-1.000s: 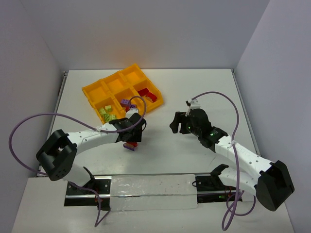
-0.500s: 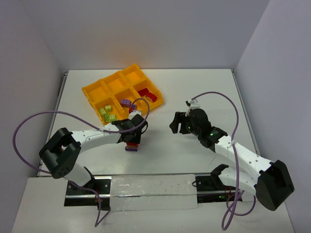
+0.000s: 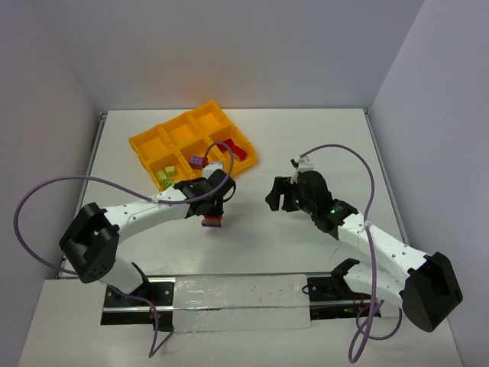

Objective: Sort the legos into containers by color

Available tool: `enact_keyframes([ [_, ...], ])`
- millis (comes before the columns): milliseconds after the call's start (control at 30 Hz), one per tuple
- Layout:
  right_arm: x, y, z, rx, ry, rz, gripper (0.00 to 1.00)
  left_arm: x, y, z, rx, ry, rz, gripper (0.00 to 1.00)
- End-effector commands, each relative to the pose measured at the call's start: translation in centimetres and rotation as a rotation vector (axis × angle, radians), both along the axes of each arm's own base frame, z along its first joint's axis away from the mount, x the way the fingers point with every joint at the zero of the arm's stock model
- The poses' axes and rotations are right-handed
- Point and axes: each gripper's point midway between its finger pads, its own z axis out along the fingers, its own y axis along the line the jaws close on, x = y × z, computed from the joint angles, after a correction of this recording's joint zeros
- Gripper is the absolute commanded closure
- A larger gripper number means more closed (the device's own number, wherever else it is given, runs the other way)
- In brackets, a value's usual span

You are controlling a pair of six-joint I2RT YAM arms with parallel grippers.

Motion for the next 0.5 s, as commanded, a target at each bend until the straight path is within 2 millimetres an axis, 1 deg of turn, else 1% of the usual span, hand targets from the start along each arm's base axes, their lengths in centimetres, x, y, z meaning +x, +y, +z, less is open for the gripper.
enact_keyframes([
  [0, -0.3, 2.8, 4.4, 0.103, -0.111, 0.156, 0.23, 2.4, -2.5, 7.4, -0.252, -0.109, 0.083, 1.0],
  [33, -0.4, 3.0, 4.5, 0.104, -0.117, 0.167, 0.23, 2.8, -2.6, 7.8, -0.27, -0.118, 0.092, 1.0],
  [100, -1.3, 4.2, 5.5, 0.12, -0.154, 0.245, 0.23, 3.0, -3.2, 8.7, -0.34, -0.109, 0.094, 1.0],
  [167, -2.3, 5.4, 6.1, 0.125, -0.189, 0.313, 0.22, 3.6, -3.5, 9.2, -0.398, -0.094, 0.109, 1.0],
  [200, -2.7, 5.9, 6.3, 0.129, -0.193, 0.33, 0.22, 3.6, -3.6, 9.2, -0.412, -0.088, 0.112, 1.0],
  [233, -3.1, 6.9, 7.1, 0.145, -0.224, 0.367, 0.2, 3.7, -3.7, 9.2, -0.435, -0.083, 0.115, 1.0],
  [267, -3.2, 7.4, 7.4, 0.155, -0.232, 0.385, 0.2, 3.8, -3.8, 9.4, -0.451, -0.085, 0.117, 1.0],
  [333, -3.8, 8.5, 7.8, 0.178, -0.231, 0.409, 0.19, 3.7, -3.8, 9.2, -0.466, -0.076, 0.121, 1.0],
  [400, -3.8, 9.4, 8.3, 0.228, -0.217, 0.402, 0.18, 3.6, -3.8, 9.2, -0.485, -0.073, 0.129, 1.0],
  [467, -3.2, 9.9, 8.3, 0.255, -0.195, 0.38, 0.18, 3.5, -3.6, 9.4, -0.494, -0.078, 0.143, 1.0],
])
